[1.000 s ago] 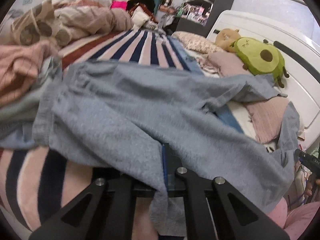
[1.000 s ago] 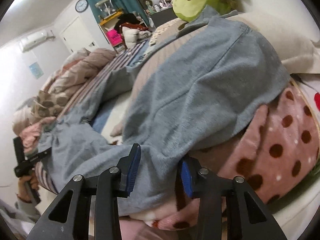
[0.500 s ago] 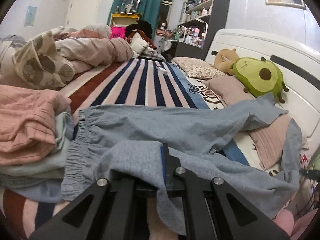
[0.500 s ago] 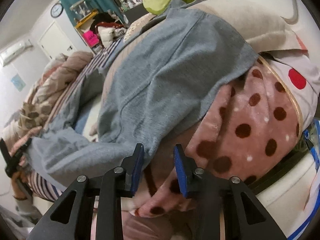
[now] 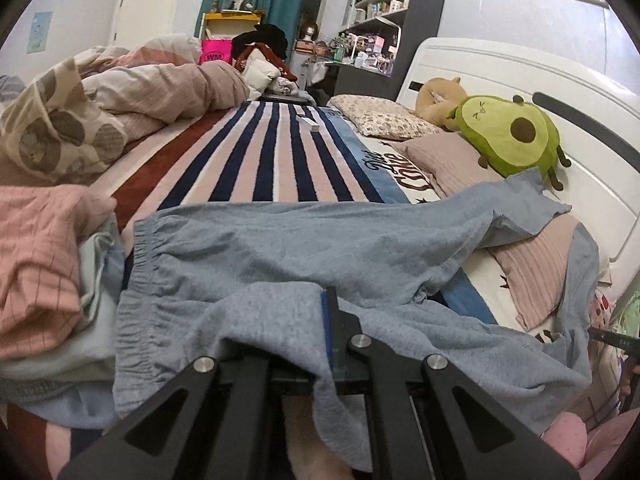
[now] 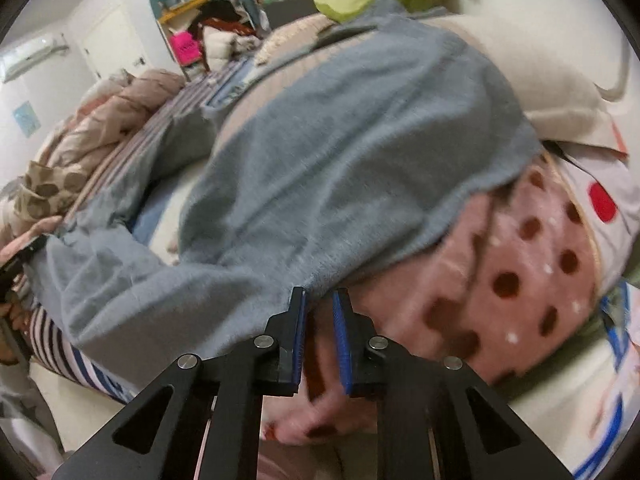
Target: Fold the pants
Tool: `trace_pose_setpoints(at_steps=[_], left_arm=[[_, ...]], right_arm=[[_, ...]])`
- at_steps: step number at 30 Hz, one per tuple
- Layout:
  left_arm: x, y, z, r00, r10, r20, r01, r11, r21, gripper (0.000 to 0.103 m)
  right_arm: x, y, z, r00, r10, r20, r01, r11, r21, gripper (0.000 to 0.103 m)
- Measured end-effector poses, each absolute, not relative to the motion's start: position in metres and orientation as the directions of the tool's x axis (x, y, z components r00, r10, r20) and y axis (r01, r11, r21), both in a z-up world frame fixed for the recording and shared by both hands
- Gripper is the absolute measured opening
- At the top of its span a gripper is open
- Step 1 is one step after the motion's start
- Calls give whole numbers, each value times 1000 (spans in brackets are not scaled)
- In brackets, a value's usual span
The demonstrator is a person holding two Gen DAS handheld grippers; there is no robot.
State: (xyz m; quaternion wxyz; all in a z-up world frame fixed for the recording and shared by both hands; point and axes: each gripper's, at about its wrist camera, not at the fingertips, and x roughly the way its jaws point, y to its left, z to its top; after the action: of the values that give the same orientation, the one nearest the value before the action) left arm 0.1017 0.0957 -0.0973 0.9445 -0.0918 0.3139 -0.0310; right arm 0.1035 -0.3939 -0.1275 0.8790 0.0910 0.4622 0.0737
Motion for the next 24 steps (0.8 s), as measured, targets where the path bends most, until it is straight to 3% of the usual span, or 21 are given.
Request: trace_pose_setpoints(at_steps=[1,2,4,10,12,15,16,17,24], left_arm=[[104,94,-97,801,-120,-587,5,981,-193,1],[105,92,-96,802,-119,-586,6,982,-191,1],[105,91,-97,803,-110,-586,0,983,-184,1],[98,90,-110,799,-76,-597,-39,983,-178,1],[95,88,-116,792,-67,-607,-56,982,-181,1],[87,85,-122,777,-44,-628,-92,979,-181,1],[84,84,-122,776,-31,-630,-103,979,-174,1],[81,83,-121,776,-17,-631,-114,979,-167,1],[62,68,-96,785,74,-615,-178,978,-109,1]], right_arm=[[107,-395,-129,566,202,-799,-25,973,229,19],[109,-396,-131,570,172,-803,2,977,211,39],[113,-400,-132,583,119,-804,56,981,186,54],[122,-411,-137,573,162,-803,76,966,249,54],[127,-418,-140,581,190,-791,70,957,281,52],[135,-427,-143,586,203,-784,60,955,292,38],[137,-427,-142,591,204,-781,56,955,292,18],[137,-429,-141,597,211,-774,51,953,300,8],[109,-443,-125,703,270,-658,-10,929,371,4]])
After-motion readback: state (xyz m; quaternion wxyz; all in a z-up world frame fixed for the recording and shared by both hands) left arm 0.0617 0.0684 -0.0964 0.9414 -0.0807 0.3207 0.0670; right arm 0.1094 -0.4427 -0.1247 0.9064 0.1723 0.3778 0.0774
